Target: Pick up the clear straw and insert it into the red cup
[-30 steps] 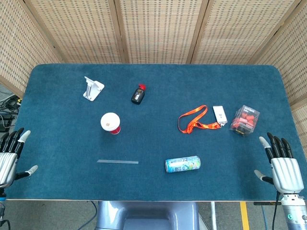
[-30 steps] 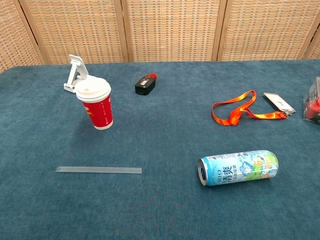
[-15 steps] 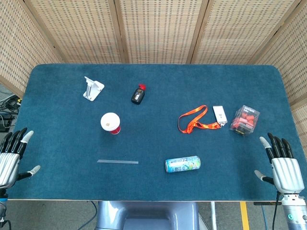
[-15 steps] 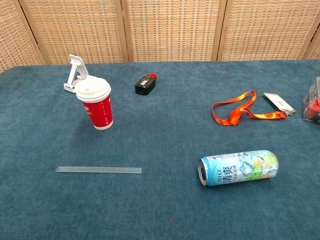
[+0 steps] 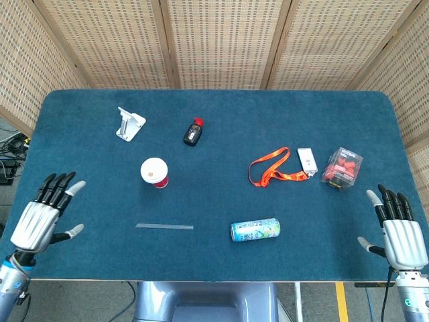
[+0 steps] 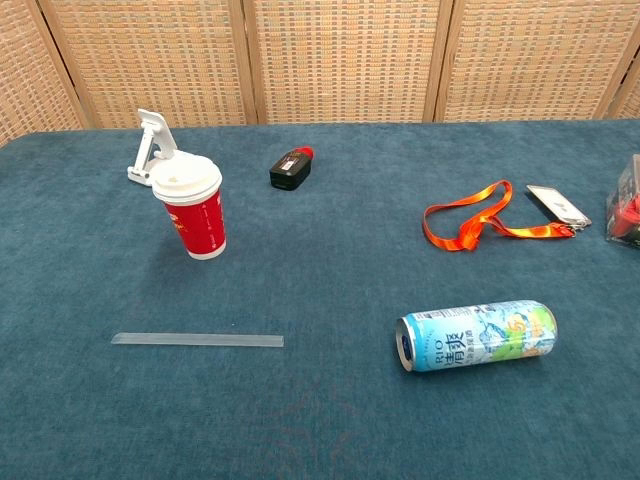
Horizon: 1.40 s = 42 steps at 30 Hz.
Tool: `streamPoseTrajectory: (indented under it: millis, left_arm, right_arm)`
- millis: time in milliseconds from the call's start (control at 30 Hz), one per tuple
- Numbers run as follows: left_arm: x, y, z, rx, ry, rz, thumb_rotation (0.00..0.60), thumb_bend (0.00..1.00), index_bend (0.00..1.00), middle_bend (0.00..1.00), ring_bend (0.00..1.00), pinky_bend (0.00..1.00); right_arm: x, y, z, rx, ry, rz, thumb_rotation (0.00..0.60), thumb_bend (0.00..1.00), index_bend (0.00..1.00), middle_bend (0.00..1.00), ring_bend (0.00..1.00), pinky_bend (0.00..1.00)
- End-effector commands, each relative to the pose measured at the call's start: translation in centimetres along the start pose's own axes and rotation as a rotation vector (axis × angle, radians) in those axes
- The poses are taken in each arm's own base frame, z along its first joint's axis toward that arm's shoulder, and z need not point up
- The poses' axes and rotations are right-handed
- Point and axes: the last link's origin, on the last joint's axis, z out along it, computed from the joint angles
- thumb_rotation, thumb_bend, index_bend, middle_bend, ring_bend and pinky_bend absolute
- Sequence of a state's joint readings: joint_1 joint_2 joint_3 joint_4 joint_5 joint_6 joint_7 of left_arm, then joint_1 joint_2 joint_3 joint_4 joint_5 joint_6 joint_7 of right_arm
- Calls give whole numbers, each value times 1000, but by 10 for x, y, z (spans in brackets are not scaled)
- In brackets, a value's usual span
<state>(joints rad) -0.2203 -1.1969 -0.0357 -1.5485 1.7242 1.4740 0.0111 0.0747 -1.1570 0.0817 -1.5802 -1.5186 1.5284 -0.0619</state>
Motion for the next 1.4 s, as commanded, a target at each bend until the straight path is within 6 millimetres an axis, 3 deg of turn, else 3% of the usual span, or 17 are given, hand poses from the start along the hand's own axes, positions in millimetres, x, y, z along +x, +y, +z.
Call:
streamPoseTrajectory:
  millis: [33,233,367,1067,1400]
  left_arm:
    - [-6,14,13,-49,-27,-24,600,223,261,0,0,0]
    - [-23,44,41,-98,-76,-42,600,295,399,0,0,0]
    - [-34,59,54,-128,-102,-38,600,296,431,0,0,0]
    - [-82,113,91,-230,-278,9,600,296,482,0,0,4]
    - [-104,129,101,-230,-352,54,600,302,505,0,0,4]
  right_arm:
    - [1,1,0,-5,3,4,600,67,113,0,0,0]
    - [4,4,1,-15,10,14,600,68,113,0,0,0]
    - [5,5,1,-19,15,18,600,68,113,0,0,0]
    - [11,10,2,-39,24,46,600,68,114,0,0,0]
    - [13,13,2,-47,26,61,600,68,122,0,0,0]
